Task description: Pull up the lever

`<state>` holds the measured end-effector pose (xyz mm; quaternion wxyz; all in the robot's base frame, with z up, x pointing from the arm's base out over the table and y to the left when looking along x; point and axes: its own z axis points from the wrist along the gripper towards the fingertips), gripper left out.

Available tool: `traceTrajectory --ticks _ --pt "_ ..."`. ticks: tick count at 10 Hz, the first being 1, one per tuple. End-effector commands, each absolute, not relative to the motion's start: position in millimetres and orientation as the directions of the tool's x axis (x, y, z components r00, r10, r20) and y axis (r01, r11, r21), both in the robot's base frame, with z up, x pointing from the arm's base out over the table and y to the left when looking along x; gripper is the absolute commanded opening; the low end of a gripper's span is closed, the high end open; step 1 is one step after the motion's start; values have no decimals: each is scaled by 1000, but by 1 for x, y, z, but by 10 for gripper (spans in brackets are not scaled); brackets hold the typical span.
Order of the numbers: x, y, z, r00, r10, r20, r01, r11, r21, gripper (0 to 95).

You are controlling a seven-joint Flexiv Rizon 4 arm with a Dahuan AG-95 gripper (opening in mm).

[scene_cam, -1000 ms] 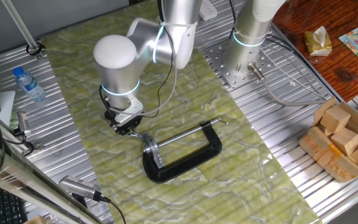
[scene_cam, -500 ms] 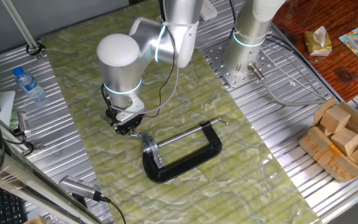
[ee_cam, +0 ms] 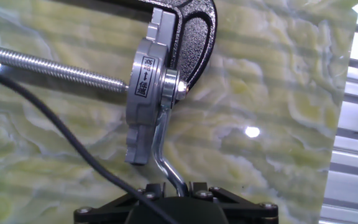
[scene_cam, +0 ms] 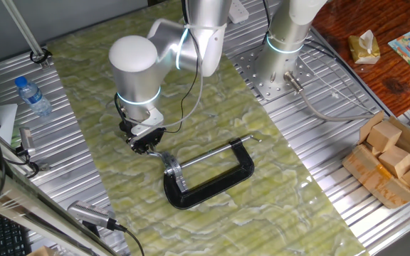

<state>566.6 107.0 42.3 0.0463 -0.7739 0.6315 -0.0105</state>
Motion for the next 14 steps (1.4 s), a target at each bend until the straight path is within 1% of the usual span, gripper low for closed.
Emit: traceTrajectory --ticks 1,9,14 --pt "566 107 41 201 -978 -52 -977 -196 -88 190" --pt "566 107 36 205 -978 -48 -976 -200 -82 190" --pt "567 107 36 206 -977 -60 -978 -205 -24 190"
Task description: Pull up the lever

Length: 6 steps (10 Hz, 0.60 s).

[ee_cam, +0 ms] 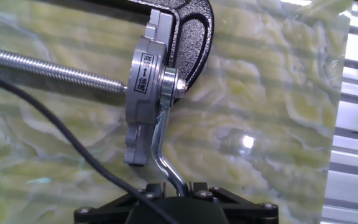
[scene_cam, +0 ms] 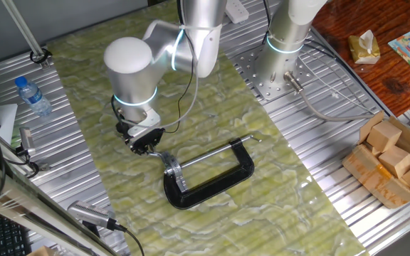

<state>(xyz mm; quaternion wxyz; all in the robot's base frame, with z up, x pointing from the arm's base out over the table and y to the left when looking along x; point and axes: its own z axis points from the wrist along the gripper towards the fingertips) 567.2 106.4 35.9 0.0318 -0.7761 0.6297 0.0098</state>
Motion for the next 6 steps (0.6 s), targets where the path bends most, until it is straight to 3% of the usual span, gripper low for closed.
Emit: traceTrajectory --ticks 1,5,6 --pt "567 107 33 209 -976 -66 -978 -208 -20 190" --pt "567 106 32 219 -974 -66 -976 -219 -7 190" --pt "567 106 32 215 -974 -68 -977 -215 -7 0"
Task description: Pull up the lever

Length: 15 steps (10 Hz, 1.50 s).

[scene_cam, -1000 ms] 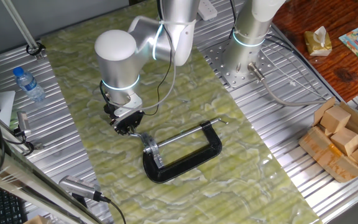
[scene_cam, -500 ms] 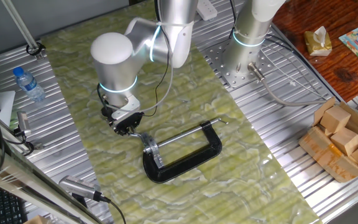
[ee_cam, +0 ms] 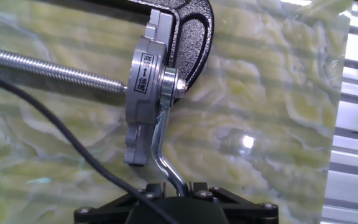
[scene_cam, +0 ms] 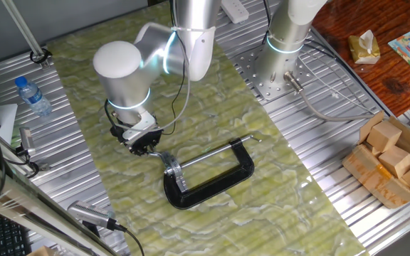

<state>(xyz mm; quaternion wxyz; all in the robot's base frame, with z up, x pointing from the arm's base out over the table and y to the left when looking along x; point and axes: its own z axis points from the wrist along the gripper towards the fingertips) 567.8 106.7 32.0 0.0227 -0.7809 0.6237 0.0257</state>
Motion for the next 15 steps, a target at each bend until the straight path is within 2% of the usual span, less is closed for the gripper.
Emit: traceTrajectory --ticks 1,15 --pt "567 106 32 212 -975 -68 -977 -212 -6 0" --pt "568 106 39 214 -977 -18 -977 -214 10 0"
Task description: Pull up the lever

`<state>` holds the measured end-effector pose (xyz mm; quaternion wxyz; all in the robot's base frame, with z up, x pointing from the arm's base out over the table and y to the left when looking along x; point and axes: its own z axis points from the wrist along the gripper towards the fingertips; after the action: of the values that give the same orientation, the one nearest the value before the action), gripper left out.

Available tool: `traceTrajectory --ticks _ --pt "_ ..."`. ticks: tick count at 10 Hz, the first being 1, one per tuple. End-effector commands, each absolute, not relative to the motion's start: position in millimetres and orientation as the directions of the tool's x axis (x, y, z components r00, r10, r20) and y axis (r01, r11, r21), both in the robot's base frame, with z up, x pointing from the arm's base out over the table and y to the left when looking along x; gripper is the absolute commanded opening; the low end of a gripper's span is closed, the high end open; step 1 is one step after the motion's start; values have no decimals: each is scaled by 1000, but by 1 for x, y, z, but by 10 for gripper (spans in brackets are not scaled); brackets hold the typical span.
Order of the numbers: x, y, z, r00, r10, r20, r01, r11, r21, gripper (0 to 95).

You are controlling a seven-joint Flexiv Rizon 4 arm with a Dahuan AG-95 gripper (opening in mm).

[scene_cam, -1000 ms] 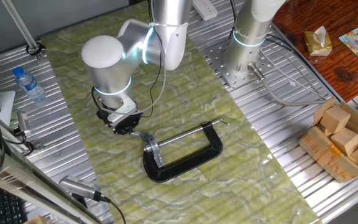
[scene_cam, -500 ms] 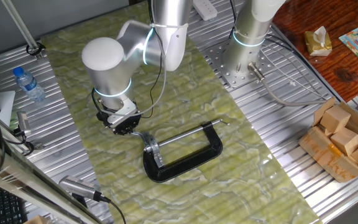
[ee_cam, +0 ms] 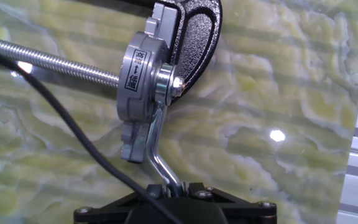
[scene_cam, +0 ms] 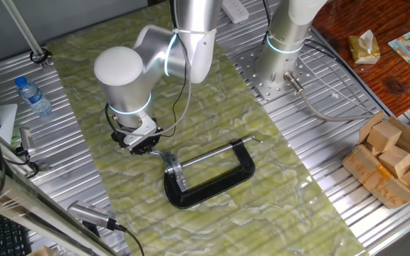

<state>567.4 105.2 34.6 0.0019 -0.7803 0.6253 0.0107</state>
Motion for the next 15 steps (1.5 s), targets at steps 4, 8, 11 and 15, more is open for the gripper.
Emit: traceTrajectory --ticks 4,8,11,15 --pt "568 105 44 202 -979 -13 -979 -202 11 0" --pt "569 105 47 192 -981 -10 -981 -192 15 0" --pt "569 105 50 187 -982 -11 -982 -187 21 0" --pt "569 105 55 180 -984 -6 -983 -180 39 0"
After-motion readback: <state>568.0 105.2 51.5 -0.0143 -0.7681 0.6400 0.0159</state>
